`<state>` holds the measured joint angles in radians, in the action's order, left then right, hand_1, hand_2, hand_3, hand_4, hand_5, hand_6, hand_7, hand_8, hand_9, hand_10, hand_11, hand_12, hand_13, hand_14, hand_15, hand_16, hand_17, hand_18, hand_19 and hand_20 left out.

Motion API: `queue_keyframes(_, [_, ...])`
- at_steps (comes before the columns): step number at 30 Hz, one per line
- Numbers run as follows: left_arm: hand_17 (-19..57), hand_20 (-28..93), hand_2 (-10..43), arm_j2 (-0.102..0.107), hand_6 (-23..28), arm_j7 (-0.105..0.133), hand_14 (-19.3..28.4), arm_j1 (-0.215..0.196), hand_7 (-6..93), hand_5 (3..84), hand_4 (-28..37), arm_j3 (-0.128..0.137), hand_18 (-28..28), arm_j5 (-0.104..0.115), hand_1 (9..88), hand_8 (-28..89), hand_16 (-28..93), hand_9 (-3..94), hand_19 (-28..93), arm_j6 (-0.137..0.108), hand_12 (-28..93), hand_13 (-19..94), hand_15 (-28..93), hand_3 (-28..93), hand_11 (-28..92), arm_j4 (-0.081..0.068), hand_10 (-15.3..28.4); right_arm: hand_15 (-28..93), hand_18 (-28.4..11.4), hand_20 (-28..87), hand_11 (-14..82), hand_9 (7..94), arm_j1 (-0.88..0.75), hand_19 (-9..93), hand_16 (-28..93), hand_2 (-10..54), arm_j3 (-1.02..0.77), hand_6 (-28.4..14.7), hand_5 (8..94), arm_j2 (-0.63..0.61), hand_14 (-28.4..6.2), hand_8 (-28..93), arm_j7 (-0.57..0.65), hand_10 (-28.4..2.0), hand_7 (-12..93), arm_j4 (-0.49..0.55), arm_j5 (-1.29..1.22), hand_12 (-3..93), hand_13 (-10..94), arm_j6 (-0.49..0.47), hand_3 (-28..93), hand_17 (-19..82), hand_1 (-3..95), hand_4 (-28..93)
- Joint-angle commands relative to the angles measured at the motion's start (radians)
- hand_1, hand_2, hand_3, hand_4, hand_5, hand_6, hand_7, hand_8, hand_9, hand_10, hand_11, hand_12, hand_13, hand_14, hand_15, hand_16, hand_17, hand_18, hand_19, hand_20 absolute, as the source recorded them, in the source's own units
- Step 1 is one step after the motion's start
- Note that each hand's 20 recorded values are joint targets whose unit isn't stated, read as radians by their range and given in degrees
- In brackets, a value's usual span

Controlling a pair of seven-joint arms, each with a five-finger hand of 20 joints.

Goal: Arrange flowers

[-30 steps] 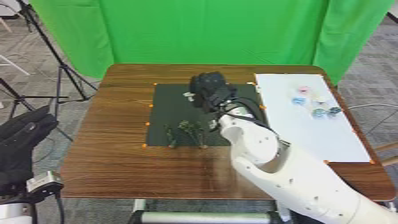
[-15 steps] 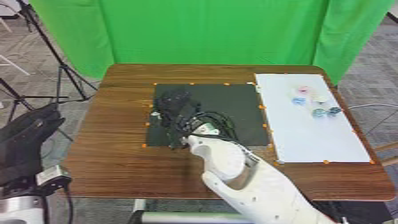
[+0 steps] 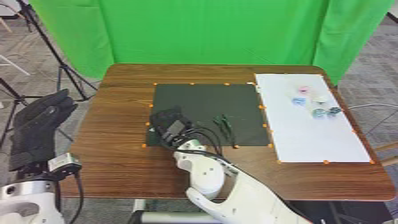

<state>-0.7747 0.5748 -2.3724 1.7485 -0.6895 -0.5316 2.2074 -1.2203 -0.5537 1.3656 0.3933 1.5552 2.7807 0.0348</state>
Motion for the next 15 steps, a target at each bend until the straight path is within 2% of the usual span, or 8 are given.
queue_keyframes(1, [-11.9, 9, 2.8, -0.026, 11.6, -0.031, 24.2, 0.025, 23.0, 41.6, -18.4, -0.011, 20.9, -0.032, 27.6, -12, -16, 32.1, 55, 0.035, 10, 20, 65, 81, 44, -0.011, 19.3, 79, -17.7, -7, 27.8, 87.7, 0.06, 91, 22, -9.5, 0.03, -0.4, 82.3, -0.019, -5.2, 3, 0.068, -7.3, 26, -0.031, -0.035, 36.2, 83, 0.009, 77, 36, 53.3, -28])
queue_keyframes(12, [-11.8, 9, 2.7, -0.044, 11.6, -0.052, 24.3, 0.054, 23.1, 41.6, -18.0, -0.02, 20.8, -0.05, 27.7, -12, -17, 32.1, 55, 0.053, 10, 20, 65, 81, 44, -0.02, 19.4, 79, -18.7, -7, 28.5, 85.7, 0.048, 89, 22, -9.5, 0.032, -0.9, 81.0, -0.005, -6.3, 4, 0.073, -8.1, 27, -0.02, -0.029, 36.7, 81, -0.002, 76, 34, 50.9, -28])
queue_keyframes(15, [-11.8, 9, 2.7, -0.036, 11.6, -0.048, 24.2, 0.059, 23.1, 41.6, -17.9, -0.024, 20.8, -0.045, 27.8, -12, -17, 32.1, 55, 0.05, 10, 20, 65, 82, 44, -0.022, 19.3, 79, -19.1, -7, 28.8, 85.4, 0.053, 89, 22, -9.5, 0.042, -1.2, 80.9, -0.003, -6.7, 3, 0.071, -8.3, 27, -0.013, -0.028, 36.6, 81, 0.012, 76, 33, 50.4, -28])
